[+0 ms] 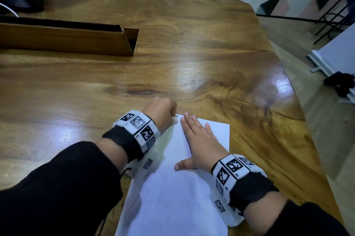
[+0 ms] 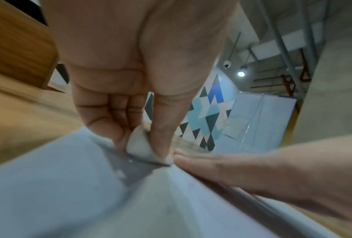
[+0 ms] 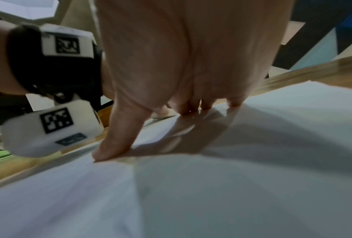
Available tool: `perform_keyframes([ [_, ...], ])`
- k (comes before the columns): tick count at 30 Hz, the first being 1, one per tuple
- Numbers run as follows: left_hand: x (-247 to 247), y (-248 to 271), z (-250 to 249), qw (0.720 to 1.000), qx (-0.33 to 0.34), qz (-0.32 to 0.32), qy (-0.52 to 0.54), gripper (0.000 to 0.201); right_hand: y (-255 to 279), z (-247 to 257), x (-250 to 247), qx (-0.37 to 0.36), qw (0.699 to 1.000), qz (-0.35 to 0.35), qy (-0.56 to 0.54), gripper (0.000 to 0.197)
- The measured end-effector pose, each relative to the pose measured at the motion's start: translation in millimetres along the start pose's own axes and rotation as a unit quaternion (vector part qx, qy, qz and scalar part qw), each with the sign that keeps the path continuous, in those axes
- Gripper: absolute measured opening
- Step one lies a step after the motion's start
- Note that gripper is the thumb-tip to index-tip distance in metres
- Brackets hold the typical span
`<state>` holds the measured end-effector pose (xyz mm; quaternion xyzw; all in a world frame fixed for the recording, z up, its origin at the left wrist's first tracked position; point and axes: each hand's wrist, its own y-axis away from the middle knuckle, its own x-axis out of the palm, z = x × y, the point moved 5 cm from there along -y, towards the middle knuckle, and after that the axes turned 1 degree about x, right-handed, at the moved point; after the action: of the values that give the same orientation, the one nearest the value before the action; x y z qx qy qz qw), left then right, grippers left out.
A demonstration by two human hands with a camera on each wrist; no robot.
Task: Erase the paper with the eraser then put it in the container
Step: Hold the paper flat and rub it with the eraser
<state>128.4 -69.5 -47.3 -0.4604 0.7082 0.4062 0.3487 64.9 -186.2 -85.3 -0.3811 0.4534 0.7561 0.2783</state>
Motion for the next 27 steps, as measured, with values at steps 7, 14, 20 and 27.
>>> perform_keyframes([
  [7, 13.1, 16.0, 4.6, 0.981, 0.044, 0.186, -0.039, 0.005, -1.3, -1.0, 2.4, -0.002, 1.000, -0.001, 0.000, 0.130],
  [14, 19.3, 11.2, 2.5, 0.988, 0.061, 0.139, -0.033, 0.021, -1.7, -2.0, 3.6, -0.002, 1.000, -0.006, 0.004, 0.131],
  [20, 3.9, -3.7, -6.6, 0.991, 0.065, 0.091, -0.068, 0.002, -2.7, -2.1, 3.2, 0.000, 1.000, -0.007, 0.004, 0.130],
  [27, 29.8, 39.0, -1.7, 0.960, 0.086, 0.254, -0.076, 0.010, -1.3, -1.4, 2.8, 0.001, 1.000, -0.006, -0.001, 0.130],
])
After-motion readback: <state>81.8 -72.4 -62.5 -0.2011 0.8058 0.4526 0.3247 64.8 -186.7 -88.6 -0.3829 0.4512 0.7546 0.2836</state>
